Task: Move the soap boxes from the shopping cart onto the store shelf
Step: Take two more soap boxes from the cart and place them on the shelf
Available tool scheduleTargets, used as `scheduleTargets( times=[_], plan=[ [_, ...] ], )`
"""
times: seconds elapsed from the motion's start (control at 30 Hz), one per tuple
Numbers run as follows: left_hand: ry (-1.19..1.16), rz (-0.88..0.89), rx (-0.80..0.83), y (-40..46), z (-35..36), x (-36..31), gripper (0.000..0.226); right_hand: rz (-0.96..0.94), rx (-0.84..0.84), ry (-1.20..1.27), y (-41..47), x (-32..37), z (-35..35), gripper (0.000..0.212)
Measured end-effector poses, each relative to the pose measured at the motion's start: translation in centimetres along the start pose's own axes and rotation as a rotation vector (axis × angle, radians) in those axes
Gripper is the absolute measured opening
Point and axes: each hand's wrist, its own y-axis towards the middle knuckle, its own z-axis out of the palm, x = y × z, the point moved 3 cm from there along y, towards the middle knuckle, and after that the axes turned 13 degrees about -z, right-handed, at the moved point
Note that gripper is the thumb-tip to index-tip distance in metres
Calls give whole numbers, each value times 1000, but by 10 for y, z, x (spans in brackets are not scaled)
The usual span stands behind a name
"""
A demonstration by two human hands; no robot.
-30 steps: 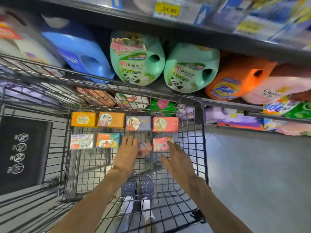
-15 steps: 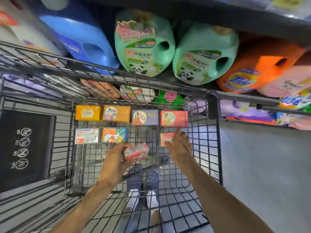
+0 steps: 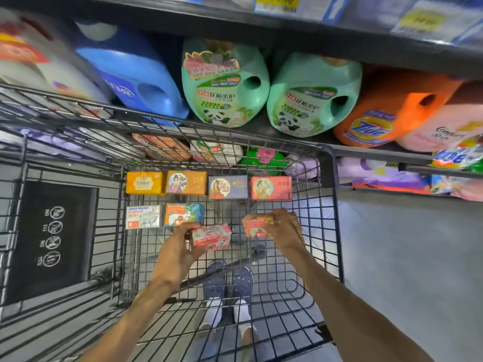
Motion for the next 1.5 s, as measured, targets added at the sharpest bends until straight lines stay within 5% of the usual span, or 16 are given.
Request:
scheduleTargets(
  times=[0.23, 0.37, 0.5, 0.8, 1.07, 1.5],
  plan=[
    [-124, 15, 51, -22, -20, -41, 51, -109, -47, 186, -37, 33, -42, 21],
    [-291, 60, 126, -50, -43, -81, 85, -152, -96, 433, -73, 58, -79, 24],
    [-161, 219, 156, -91, -74, -131, 43, -218, -168, 545, -125, 84, -145, 38],
    [41, 569, 243, -216, -83, -309, 53, -272, -449, 608, -260, 83, -334, 41],
    [128, 873, 368, -342, 20, -459, 47, -326, -696, 592, -394, 22, -483, 40],
    [255, 1150, 478, -532, 301, -596, 50, -338, -1005, 561, -594, -174, -671, 30]
  ],
)
